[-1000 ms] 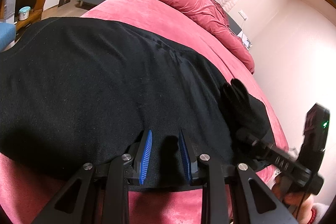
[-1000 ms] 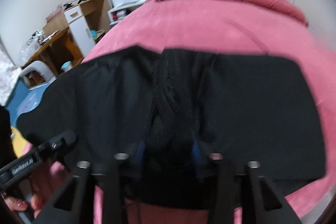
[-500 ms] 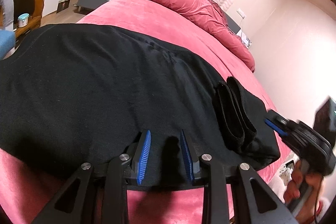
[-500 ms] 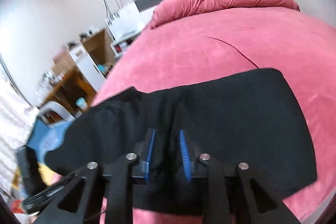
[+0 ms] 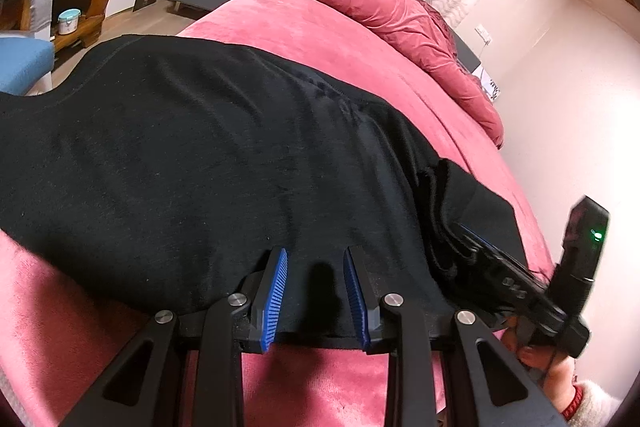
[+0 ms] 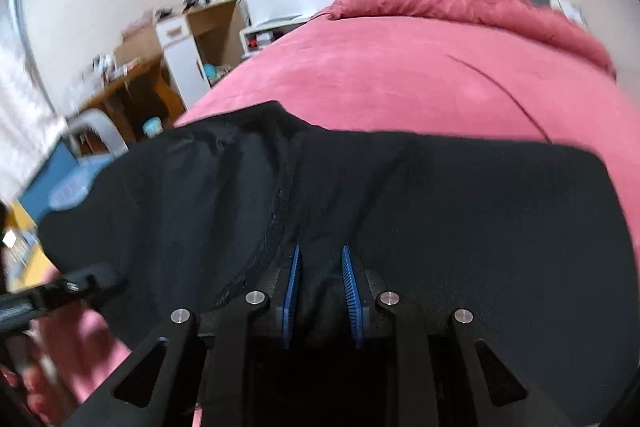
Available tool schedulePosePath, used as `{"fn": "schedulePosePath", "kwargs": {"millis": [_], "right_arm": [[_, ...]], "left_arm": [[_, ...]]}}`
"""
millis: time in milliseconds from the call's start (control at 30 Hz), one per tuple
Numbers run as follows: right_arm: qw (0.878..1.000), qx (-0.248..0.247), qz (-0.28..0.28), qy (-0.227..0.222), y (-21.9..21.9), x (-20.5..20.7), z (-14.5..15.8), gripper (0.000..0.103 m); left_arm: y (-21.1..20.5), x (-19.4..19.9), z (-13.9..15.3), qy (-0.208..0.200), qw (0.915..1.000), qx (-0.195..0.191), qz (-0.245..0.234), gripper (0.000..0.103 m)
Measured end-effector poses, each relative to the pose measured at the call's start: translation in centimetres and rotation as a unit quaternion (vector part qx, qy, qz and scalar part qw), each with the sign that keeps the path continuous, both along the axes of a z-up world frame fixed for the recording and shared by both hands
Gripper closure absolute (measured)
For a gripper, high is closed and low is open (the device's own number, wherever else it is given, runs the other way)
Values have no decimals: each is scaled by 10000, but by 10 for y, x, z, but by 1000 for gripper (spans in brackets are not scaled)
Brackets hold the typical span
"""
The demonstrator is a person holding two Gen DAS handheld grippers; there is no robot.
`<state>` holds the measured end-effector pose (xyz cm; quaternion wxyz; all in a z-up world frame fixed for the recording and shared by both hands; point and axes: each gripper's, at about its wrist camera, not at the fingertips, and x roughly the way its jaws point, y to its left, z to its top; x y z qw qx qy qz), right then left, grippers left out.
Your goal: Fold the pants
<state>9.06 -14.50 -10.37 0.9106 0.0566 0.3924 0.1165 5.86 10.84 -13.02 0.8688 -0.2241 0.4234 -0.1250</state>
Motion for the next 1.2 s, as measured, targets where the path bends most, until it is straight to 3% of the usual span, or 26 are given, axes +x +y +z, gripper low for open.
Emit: {"fn": "schedulePosePath", "kwargs": {"millis": [100,267,567,900,1200], "right_arm": [[9998,169,-123,-29,-7,-7,-1,80],[9995,-220,-85,-206,-1,-22,2,78],[9997,48,-182,-151,-11,-26,-2,75],[9996,99,-132,-219,-14,-27,-5,74],[9995,174,-99,-232,-22,-26,-6,74]], "left_arm": [[-2,-2,2,-35,10000,90,-5,73],[-1,-6,4,-11,9999,111,99,73],[12,-20,12,-15,9993,162,343,72],[58,-32,24,77,9936,2,1131,70],[97,-38,28,148,9829,-307,1811,58]]}}
